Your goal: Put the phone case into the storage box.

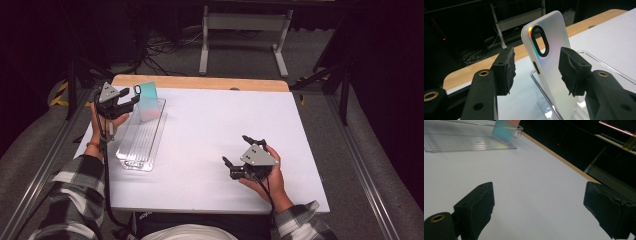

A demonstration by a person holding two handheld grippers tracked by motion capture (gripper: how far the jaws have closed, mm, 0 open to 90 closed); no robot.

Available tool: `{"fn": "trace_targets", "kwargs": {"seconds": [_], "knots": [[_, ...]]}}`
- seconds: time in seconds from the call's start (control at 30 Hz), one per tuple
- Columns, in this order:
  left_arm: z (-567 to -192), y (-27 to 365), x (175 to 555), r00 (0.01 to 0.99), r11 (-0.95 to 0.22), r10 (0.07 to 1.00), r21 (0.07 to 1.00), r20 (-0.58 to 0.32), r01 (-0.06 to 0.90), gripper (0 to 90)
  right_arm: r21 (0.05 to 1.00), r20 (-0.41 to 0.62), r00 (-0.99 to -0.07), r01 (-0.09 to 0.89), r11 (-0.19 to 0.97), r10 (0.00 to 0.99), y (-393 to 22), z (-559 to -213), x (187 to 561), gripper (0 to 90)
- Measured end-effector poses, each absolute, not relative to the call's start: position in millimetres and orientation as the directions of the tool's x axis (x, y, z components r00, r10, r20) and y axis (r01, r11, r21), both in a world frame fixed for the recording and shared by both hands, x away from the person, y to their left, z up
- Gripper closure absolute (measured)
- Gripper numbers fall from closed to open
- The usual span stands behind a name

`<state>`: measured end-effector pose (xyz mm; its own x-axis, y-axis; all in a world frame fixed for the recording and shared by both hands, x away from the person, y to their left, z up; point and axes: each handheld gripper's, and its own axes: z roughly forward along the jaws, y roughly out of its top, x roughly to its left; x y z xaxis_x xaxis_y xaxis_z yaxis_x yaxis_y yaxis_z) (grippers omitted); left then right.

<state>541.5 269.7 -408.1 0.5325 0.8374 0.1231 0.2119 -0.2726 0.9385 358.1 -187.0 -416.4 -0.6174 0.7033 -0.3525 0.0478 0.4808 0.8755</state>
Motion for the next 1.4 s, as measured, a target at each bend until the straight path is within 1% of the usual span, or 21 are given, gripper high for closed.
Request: {"fn": "trace_targets", "kwargs": {"seconds": [0.07, 0.2, 0.27, 0.3, 0.33, 0.37, 0.4, 0.43, 0.53, 0.6, 1.0, 1.2, 1.4], "knots": [[-408.0, 269.8, 541.3, 0.530, -0.276, 0.839, 0.937, 0.127, 0.214, 45.5, 0.876, -0.353, -0.617, 0.046, 0.481, 0.703, -187.4, -416.0, 357.7, 10.4], [-406.7, 270.6, 539.6, 0.529, -0.282, 0.838, 0.937, 0.134, 0.209, 45.9, 0.876, -0.355, -0.617, 0.044, 0.481, 0.703, -187.6, -415.8, 357.4, 10.3], [-407.3, 270.7, 538.8, 0.541, -0.289, 0.830, 0.935, 0.137, 0.207, 53.3, 0.874, -0.356, -0.618, 0.044, 0.483, 0.701, -187.4, -415.8, 357.6, 10.4], [-408.4, 270.0, 539.0, 0.539, -0.299, 0.829, 0.932, 0.146, 0.207, 53.3, 0.874, -0.356, -0.618, 0.044, 0.483, 0.701, -187.4, -415.8, 357.6, 10.4], [-409.3, 269.5, 539.2, 0.544, -0.299, 0.827, 0.931, 0.143, 0.209, 61.1, 0.874, -0.356, -0.620, 0.043, 0.484, 0.699, -187.2, -415.6, 357.2, 10.4], [-410.3, 269.7, 539.9, 0.549, -0.307, 0.822, 0.929, 0.148, 0.208, 61.1, 0.874, -0.356, -0.620, 0.043, 0.484, 0.699, -187.2, -415.6, 357.2, 10.4], [-411.4, 268.9, 540.7, 0.548, -0.310, 0.823, 0.927, 0.150, 0.211, 63.5, 0.874, -0.359, -0.617, 0.042, 0.485, 0.700, -187.2, -415.5, 357.0, 10.4], [-413.0, 266.8, 541.5, 0.552, -0.318, 0.820, 0.922, 0.152, 0.219, 68.6, 0.874, -0.362, -0.615, 0.038, 0.485, 0.701, -187.7, -415.2, 357.0, 10.4], [-414.3, 264.4, 542.6, 0.548, -0.327, 0.821, 0.917, 0.158, 0.226, 71.4, 0.874, -0.361, -0.615, 0.039, 0.484, 0.701, -187.9, -415.2, 357.1, 10.4], [-416.1, 261.3, 544.0, 0.539, -0.334, 0.827, 0.911, 0.161, 0.240, 71.9, 0.873, -0.362, -0.616, 0.040, 0.487, 0.699, -187.7, -415.6, 357.6, 10.4], [-423.6, 246.9, 552.1, 0.546, -0.387, 0.813, 0.890, 0.204, 0.243, 76.6, 0.872, -0.360, -0.621, 0.042, 0.487, 0.697, -187.0, -416.3, 357.6, 10.4], [-425.3, 245.9, 553.0, 0.552, -0.385, 0.811, 0.889, 0.196, 0.249, 79.3, 0.871, -0.359, -0.623, 0.043, 0.489, 0.695, -186.5, -416.8, 357.4, 10.5], [-422.4, 247.9, 550.6, 0.557, -0.381, 0.808, 0.892, 0.192, 0.245, 77.4, 0.872, -0.360, -0.622, 0.041, 0.488, 0.695, -186.9, -416.6, 357.9, 10.5]]}}
